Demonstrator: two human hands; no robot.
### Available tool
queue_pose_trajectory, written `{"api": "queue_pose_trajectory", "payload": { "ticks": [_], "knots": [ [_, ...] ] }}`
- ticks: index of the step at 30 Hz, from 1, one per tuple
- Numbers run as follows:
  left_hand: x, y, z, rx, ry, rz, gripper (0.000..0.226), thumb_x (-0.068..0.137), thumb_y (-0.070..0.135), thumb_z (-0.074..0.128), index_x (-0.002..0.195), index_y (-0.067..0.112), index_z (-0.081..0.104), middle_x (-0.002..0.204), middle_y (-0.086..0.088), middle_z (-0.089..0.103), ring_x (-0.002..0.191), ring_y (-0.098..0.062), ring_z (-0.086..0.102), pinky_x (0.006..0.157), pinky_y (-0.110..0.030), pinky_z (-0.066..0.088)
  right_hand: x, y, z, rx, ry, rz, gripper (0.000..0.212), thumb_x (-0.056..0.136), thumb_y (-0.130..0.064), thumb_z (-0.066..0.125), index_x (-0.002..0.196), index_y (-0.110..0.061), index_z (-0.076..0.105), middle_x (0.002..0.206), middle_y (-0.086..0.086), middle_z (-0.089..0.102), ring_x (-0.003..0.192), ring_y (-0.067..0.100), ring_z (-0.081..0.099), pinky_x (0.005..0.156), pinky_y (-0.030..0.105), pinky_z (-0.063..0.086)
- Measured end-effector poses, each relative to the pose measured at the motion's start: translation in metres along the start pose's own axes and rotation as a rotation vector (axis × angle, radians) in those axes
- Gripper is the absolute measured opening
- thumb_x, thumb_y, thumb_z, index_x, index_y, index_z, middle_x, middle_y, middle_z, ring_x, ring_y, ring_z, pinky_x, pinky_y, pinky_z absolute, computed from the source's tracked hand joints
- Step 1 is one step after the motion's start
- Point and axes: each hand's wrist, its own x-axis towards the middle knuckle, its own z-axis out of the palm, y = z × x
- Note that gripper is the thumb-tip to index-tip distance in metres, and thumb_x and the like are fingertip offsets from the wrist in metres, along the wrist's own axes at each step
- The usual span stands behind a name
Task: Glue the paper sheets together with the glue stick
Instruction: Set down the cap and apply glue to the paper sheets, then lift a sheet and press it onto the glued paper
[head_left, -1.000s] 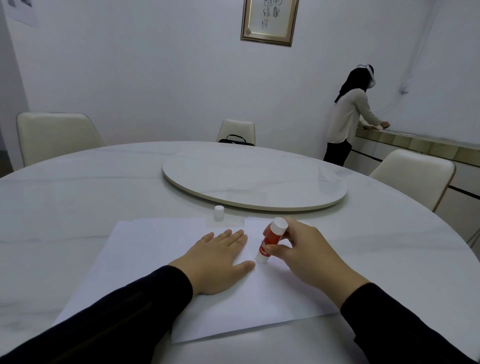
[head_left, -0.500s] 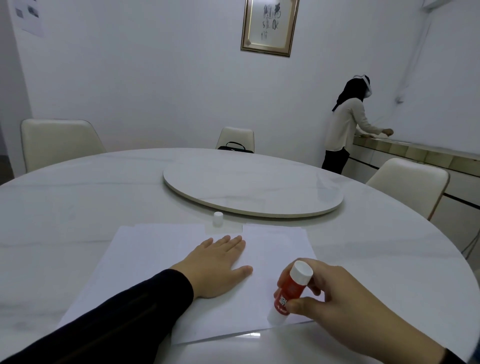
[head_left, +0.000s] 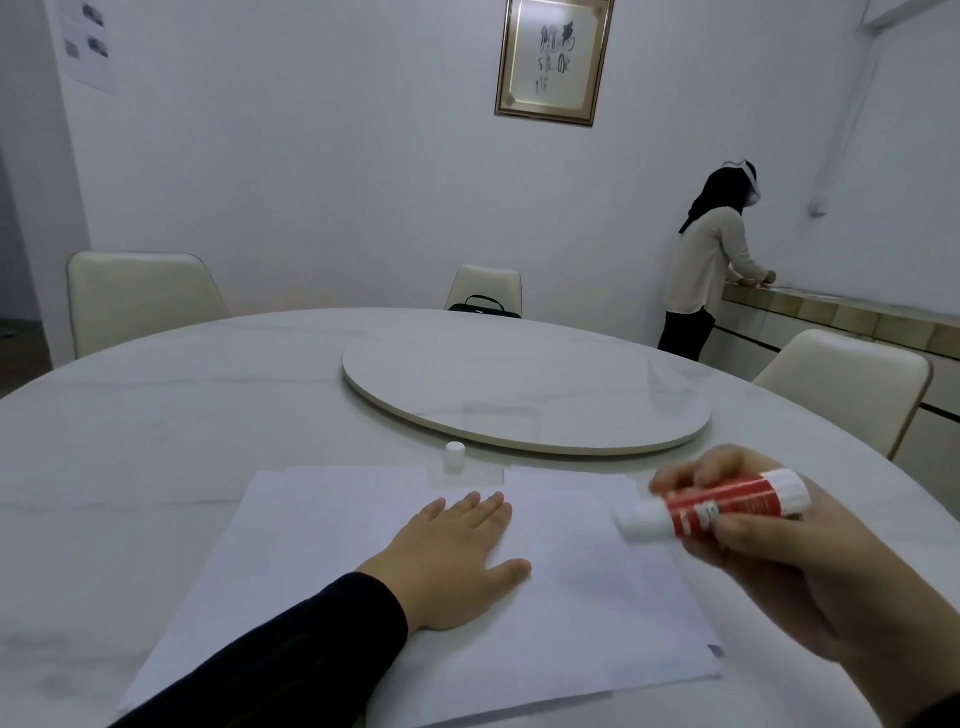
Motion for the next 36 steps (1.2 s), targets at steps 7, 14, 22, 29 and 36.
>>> {"api": "queue_pose_trajectory", "payload": {
  "ticks": [7, 14, 22, 29, 36],
  "knots": [
    [0.000, 0.006, 0.000, -0.038, 0.078, -0.153, 0.074, 0.091, 0.060, 0.025, 0.151, 0.021, 0.006, 0.160, 0.006, 0.000, 0.146, -0.013, -0.002, 0.119, -0.038, 0.000, 0.080, 0.013, 0.022, -0.085, 0.335, 0.012, 0.031, 0.057, -0.019, 0.075, 0.087, -0.014, 0.071, 0.085, 0.009, 0.071, 0.084, 0.021, 0.064, 0.083, 0.033, 0.046],
    [0.000, 0.003, 0.000, -0.057, 0.068, -0.186, 0.075, 0.090, 0.061, 0.024, 0.151, 0.021, 0.005, 0.160, 0.006, 0.000, 0.146, -0.014, -0.004, 0.119, -0.041, 0.000, 0.156, 0.081, 0.047, -0.151, 0.395, 0.168, 0.019, 0.083, -0.007, 0.068, 0.098, -0.018, 0.062, 0.088, 0.001, 0.072, 0.076, 0.012, 0.071, 0.063, 0.024, 0.055],
    [-0.002, 0.002, -0.001, -0.068, 0.046, -0.125, 0.075, 0.091, 0.059, 0.027, 0.151, 0.021, 0.002, 0.160, 0.006, -0.004, 0.146, -0.013, -0.006, 0.118, -0.040, -0.004, 0.156, 0.137, 0.015, -0.210, 0.631, 0.252, 0.005, 0.088, -0.018, 0.061, 0.094, -0.017, 0.061, 0.091, 0.005, 0.069, 0.084, 0.021, 0.066, 0.077, 0.037, 0.055],
    [-0.001, 0.003, -0.003, -0.063, 0.030, -0.126, 0.076, 0.091, 0.059, 0.027, 0.151, 0.020, 0.003, 0.160, 0.005, -0.003, 0.146, -0.014, -0.006, 0.118, -0.041, -0.004, 0.147, 0.122, -0.003, -0.366, 0.651, 0.229, 0.021, 0.084, -0.017, 0.066, 0.103, -0.016, 0.058, 0.093, 0.003, 0.066, 0.080, 0.019, 0.063, 0.067, 0.031, 0.053],
    [0.001, 0.003, -0.002, -0.022, 0.040, -0.160, 0.077, 0.089, 0.063, 0.026, 0.151, 0.021, 0.005, 0.160, 0.003, 0.001, 0.147, -0.018, -0.002, 0.118, -0.045, 0.001, 0.179, 0.126, 0.053, -0.582, 0.452, 0.127, 0.019, 0.081, -0.010, 0.068, 0.083, -0.026, 0.057, 0.074, -0.011, 0.066, 0.070, 0.003, 0.063, 0.061, 0.019, 0.043]
  ]
}}
